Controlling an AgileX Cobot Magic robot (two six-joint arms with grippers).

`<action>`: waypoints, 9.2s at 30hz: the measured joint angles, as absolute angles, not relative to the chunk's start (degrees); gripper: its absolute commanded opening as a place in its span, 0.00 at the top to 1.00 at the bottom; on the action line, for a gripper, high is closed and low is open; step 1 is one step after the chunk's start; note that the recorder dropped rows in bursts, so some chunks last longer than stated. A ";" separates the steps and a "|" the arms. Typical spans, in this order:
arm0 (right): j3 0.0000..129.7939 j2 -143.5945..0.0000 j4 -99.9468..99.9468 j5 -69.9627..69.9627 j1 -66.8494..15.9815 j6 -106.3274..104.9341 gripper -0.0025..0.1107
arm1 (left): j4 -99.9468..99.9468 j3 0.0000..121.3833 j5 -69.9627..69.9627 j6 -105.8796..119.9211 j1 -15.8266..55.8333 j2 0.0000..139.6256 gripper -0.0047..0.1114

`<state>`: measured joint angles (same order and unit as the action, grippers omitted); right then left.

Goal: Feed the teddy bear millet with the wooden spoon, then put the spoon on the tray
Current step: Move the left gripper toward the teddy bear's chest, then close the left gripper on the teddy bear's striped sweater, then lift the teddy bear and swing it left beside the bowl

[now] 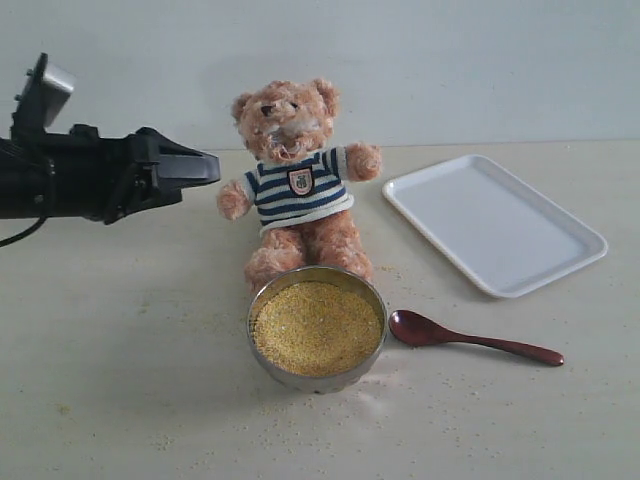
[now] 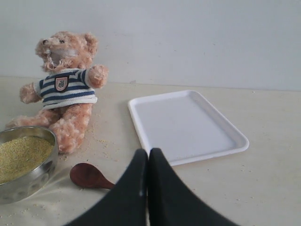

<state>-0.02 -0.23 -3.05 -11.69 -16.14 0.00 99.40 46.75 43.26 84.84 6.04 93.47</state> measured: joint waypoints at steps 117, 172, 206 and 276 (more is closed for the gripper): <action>-0.02 -0.23 -3.05 -11.69 -16.14 0.00 0.98 | 99.55 76.88 41.80 88.09 9.08 128.33 0.06; -0.02 -0.23 -3.05 -11.69 -16.14 0.00 0.98 | 99.67 89.11 37.05 88.09 14.81 137.16 0.29; -0.02 -0.23 -3.05 -11.69 -16.14 0.00 0.98 | 79.00 89.11 64.69 67.83 -6.71 122.56 0.92; -0.02 -0.23 -3.05 -11.69 -16.14 0.00 0.98 | 64.38 26.67 69.22 64.50 -22.68 68.25 0.92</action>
<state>-0.02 -0.23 -3.05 -11.69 -16.14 0.00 64.38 26.67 69.22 64.50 -22.68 68.25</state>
